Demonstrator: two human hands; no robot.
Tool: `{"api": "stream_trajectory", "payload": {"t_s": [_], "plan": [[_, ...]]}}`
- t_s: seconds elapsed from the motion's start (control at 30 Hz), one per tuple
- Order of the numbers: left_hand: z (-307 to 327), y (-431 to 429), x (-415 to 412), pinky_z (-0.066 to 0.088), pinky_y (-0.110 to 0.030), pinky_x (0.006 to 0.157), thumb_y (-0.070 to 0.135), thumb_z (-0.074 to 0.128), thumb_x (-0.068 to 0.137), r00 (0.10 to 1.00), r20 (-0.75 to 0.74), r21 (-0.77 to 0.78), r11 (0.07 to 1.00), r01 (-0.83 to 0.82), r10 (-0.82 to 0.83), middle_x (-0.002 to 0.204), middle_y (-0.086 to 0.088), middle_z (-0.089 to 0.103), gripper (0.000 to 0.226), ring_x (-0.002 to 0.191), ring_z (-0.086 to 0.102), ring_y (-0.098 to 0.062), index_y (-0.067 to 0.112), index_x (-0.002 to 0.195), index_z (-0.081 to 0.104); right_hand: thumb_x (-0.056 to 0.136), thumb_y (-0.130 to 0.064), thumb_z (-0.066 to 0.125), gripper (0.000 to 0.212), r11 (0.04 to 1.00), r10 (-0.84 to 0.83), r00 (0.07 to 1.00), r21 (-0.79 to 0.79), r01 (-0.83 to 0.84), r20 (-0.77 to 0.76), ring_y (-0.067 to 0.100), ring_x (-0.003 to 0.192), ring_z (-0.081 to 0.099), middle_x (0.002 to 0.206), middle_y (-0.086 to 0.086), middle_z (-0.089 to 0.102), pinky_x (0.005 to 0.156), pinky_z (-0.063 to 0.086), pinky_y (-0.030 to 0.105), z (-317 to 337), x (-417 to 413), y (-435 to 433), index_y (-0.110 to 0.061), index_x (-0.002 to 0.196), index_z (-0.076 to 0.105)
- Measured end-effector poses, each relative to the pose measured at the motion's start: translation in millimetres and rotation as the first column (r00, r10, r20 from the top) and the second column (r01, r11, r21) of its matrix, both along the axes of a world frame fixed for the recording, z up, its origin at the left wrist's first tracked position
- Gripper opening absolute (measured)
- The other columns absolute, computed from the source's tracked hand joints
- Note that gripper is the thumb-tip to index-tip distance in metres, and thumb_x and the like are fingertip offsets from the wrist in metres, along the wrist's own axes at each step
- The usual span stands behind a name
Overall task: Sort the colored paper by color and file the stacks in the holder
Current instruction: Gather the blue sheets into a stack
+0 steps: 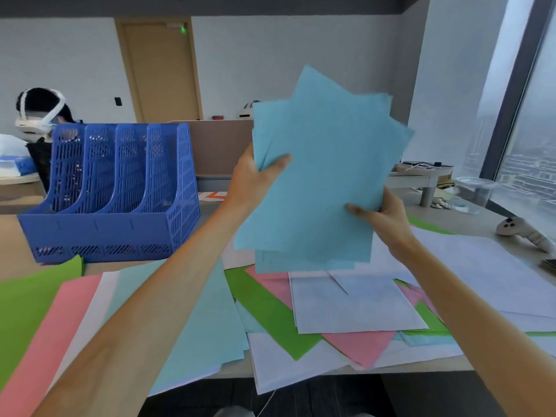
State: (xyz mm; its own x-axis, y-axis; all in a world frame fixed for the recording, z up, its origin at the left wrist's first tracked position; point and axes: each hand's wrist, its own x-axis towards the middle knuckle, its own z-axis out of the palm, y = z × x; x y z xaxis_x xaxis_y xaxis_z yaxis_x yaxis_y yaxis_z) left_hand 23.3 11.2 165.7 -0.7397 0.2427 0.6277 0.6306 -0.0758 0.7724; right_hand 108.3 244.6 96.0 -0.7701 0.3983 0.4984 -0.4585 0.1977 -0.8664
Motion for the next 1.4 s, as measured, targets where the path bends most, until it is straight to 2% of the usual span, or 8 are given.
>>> {"api": "stream_trajectory", "payload": {"t_s": [0.33,0.5,0.63,0.77,0.87,1.07,1.17,1.4], "plan": [[-10,8,-7,0.052,-0.022,0.075,0.027,0.075,0.082,0.989,0.138,0.000,0.999,-0.054,0.053,0.105,0.012,0.062,0.054,0.089,0.064,0.001,0.018,0.124,0.042,0.085,-0.016,0.070,0.027,0.986,-0.165,0.986,0.016,0.166,-0.016,0.011,0.093,0.068,0.105,-0.008,0.070,0.076,0.056,0.028,2,-13,-18,-0.018,0.111,0.062],[-51,0,-4,0.031,-0.032,0.104,0.053,0.070,0.079,0.906,0.395,-0.099,0.988,-0.119,0.149,0.131,0.010,0.050,0.109,0.121,0.047,-0.011,0.013,0.150,-0.003,0.081,-0.018,0.062,0.020,0.983,-0.167,0.985,-0.070,0.170,0.044,0.012,0.092,0.065,0.103,-0.005,0.067,0.074,0.051,0.029,-18,-13,-29,-0.029,0.097,0.057],[-78,4,-4,0.034,-0.026,0.089,0.042,0.050,0.097,0.900,0.420,-0.135,0.989,-0.061,0.113,0.120,0.011,0.052,0.045,0.114,0.050,-0.012,0.017,0.132,0.038,0.087,-0.006,0.053,0.022,0.977,-0.204,0.974,-0.036,0.208,0.098,0.007,0.082,0.063,0.091,-0.012,0.066,0.065,0.047,0.026,-29,-13,-38,-0.028,0.089,0.057],[-62,9,1,0.039,-0.029,0.069,0.033,0.039,0.101,0.957,0.225,-0.135,0.979,-0.154,0.182,0.095,-0.001,0.054,0.023,0.080,0.050,-0.012,0.014,0.107,0.050,0.085,-0.010,0.049,0.012,0.965,-0.252,0.967,-0.071,0.254,0.029,0.010,0.074,0.057,0.088,-0.004,0.065,0.065,0.046,0.027,-14,-10,-35,-0.017,0.091,0.057],[-58,10,6,0.041,-0.034,0.066,0.032,0.038,0.100,0.970,0.134,-0.126,0.975,-0.184,0.201,0.086,-0.006,0.054,0.022,0.071,0.048,-0.017,0.011,0.104,0.046,0.088,-0.010,0.049,0.003,0.957,-0.285,0.958,-0.064,0.284,-0.006,0.008,0.067,0.047,0.077,-0.008,0.054,0.062,0.039,0.024,-13,-9,-33,-0.012,0.088,0.052],[-108,4,18,0.041,-0.040,0.059,0.027,0.036,0.098,0.960,-0.003,-0.529,0.814,-0.239,0.280,0.078,-0.020,0.055,0.024,0.079,0.058,-0.042,0.016,0.119,0.031,0.090,-0.012,0.051,0.020,0.940,-0.333,0.938,0.113,0.321,0.102,0.023,0.094,0.062,0.096,-0.004,0.066,0.080,0.049,0.037,-45,-6,-31,-0.019,0.108,0.059],[-102,-13,25,0.033,-0.037,0.056,0.018,0.032,0.098,0.957,0.071,-0.462,0.859,-0.219,0.282,0.065,-0.010,0.042,0.018,0.061,0.046,-0.035,0.015,0.115,0.033,0.088,-0.011,0.050,0.019,0.956,-0.287,0.954,0.093,0.279,0.082,0.019,0.081,0.060,0.090,-0.003,0.066,0.074,0.050,0.035,-30,-7,-45,-0.023,0.098,0.060],[-104,-117,51,0.034,-0.025,0.046,0.010,0.034,0.093,0.880,0.216,-0.299,0.887,-0.353,0.423,0.070,0.000,0.049,0.056,0.049,0.039,-0.015,0.028,0.143,0.016,0.083,-0.001,0.043,0.019,0.988,0.064,0.950,0.113,-0.103,0.305,0.017,0.067,0.055,0.076,0.003,0.060,0.059,0.044,0.027,-22,-30,-131,-0.010,0.084,0.059]]}}
